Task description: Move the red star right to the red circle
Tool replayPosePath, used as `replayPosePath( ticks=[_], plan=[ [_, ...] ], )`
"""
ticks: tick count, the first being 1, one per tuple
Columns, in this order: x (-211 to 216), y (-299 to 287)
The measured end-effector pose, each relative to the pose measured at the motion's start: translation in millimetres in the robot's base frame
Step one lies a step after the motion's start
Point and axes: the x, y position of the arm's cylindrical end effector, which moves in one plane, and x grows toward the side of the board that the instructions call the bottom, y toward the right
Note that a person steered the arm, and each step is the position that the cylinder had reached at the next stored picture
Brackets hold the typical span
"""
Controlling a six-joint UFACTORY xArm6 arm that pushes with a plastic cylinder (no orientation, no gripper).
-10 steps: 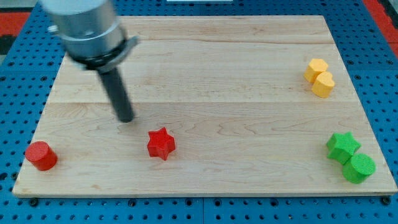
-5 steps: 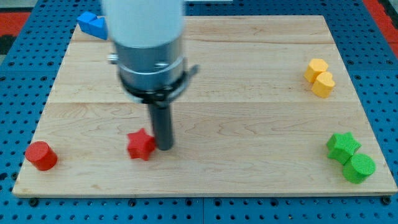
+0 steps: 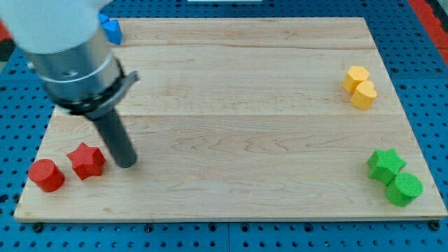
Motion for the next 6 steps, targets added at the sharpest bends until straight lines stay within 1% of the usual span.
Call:
replayPosePath(
  ticks=[1, 2, 3, 4, 5, 6],
  plan=[
    [-14, 13],
    [-7, -6],
    [6, -10],
    [-31, -10],
    [-54, -47],
    [-39, -75]
  ],
)
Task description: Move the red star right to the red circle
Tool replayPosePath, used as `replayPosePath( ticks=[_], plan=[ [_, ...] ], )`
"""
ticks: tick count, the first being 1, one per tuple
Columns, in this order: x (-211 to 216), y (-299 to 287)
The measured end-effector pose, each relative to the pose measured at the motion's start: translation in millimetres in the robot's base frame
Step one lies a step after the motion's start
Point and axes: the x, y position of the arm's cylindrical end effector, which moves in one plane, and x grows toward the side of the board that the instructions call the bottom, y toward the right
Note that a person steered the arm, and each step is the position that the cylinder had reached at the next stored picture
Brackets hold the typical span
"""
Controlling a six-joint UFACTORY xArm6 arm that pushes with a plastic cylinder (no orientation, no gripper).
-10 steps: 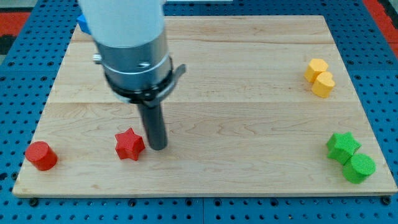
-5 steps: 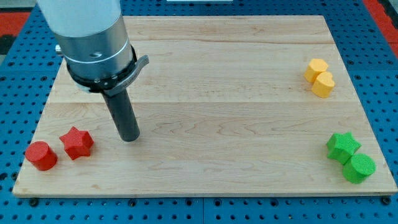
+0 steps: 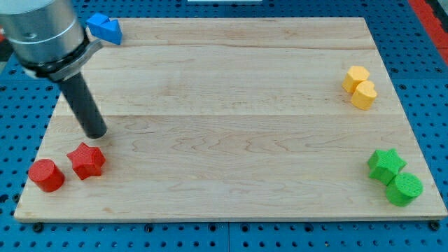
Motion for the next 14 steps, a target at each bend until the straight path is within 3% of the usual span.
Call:
replayPosePath(
  ticks=[2, 4, 6, 13, 14],
  plan=[
    [32, 10],
    [22, 62],
    [48, 45],
    [45, 7],
    [8, 50]
  ],
)
